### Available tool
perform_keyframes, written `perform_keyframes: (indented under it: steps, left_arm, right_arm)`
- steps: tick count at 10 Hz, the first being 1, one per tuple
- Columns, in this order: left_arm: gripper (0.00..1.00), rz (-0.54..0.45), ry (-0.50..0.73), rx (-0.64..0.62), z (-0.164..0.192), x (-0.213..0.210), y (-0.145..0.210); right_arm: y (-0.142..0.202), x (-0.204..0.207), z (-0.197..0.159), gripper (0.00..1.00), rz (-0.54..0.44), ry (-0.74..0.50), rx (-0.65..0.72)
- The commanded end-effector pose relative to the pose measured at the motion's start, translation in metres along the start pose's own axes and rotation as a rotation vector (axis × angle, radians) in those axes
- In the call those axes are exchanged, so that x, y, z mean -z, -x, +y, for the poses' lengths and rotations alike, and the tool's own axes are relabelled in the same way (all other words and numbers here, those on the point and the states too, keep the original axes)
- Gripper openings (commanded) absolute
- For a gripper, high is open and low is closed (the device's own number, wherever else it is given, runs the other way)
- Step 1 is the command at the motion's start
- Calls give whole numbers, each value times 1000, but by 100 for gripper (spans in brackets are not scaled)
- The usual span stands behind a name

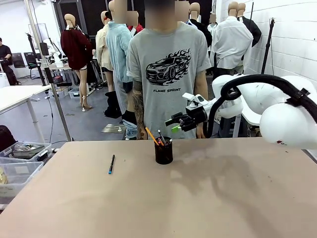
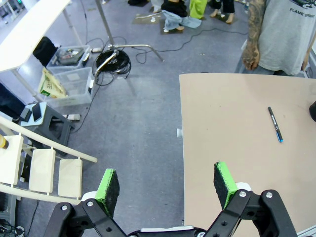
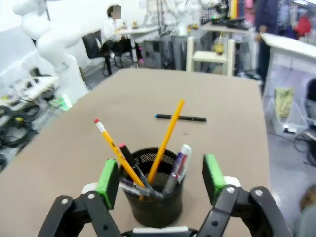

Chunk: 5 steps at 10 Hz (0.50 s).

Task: Place the pens into the pen holder.
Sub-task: Pick up a writing instrument from the table and place it into the Pen holder.

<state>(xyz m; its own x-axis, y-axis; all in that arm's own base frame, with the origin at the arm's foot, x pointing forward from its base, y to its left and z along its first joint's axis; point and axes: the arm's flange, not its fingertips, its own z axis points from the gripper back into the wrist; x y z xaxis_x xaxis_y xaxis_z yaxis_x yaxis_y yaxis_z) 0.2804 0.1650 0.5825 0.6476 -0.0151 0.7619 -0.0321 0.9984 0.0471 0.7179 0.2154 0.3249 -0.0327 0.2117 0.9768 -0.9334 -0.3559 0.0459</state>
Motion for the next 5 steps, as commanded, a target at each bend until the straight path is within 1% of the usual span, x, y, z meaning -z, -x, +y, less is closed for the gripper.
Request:
perform_keyframes:
  steps: [1,2,3,4,5]
  left_arm:
    - [100,-9,-2,-13,0,1,-1]
    - [100,-9,-2,-13,0,1,-1]
    - [100,-9,-2,-13,0,1,-1]
    - [100,-9,-2,-13,0,1,-1]
    - [100,-9,-2,-13,0,1,-1]
  right_arm:
    - [-33,-32,74,100,135,158,54]
    - [-48,-48,104,100,206,233,101]
    - [-58,-64,134,100,284,301,202]
    - [-68,-81,162,100,355,408,342]
    - [-77,-98,200,100,397,512,467]
